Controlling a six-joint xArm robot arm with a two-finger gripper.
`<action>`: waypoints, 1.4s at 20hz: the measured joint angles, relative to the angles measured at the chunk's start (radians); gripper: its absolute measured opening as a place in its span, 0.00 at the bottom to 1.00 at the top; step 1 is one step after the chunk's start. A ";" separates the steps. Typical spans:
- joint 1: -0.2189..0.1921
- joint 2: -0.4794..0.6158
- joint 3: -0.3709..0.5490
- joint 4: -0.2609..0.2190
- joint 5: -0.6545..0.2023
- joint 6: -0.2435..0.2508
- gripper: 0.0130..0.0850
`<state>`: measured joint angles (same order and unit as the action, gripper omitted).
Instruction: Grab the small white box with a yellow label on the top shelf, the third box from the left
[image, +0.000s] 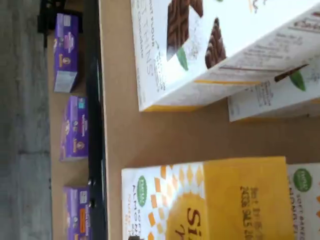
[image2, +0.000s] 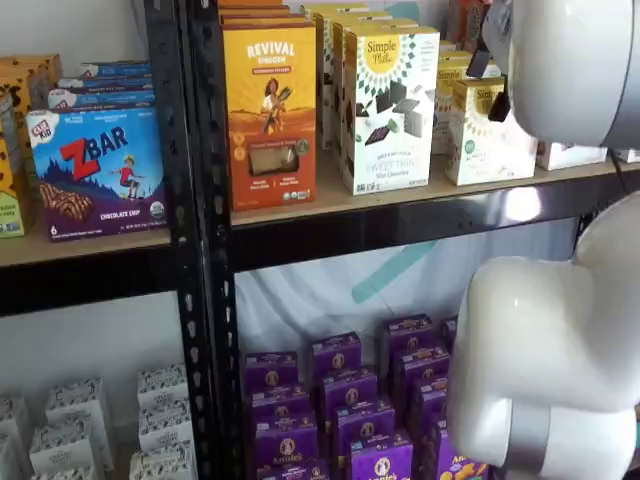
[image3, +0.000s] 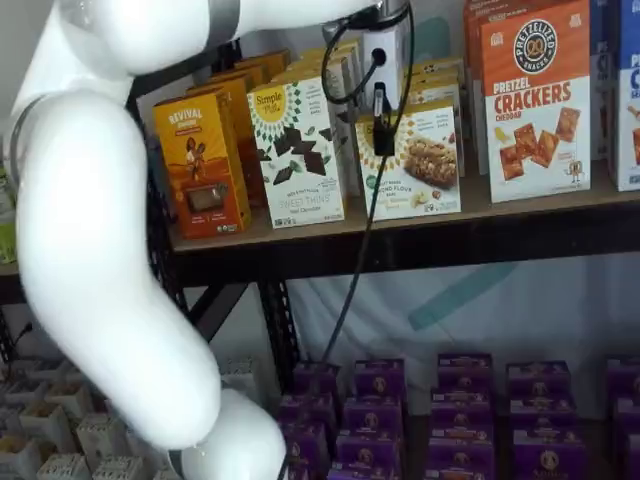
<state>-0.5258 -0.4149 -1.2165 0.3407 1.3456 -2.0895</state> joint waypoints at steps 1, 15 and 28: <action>0.010 0.015 -0.015 -0.025 0.014 0.010 1.00; 0.087 0.189 -0.225 -0.226 0.209 0.094 1.00; 0.114 0.212 -0.240 -0.250 0.238 0.120 0.78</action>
<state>-0.4117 -0.2028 -1.4562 0.0902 1.5834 -1.9692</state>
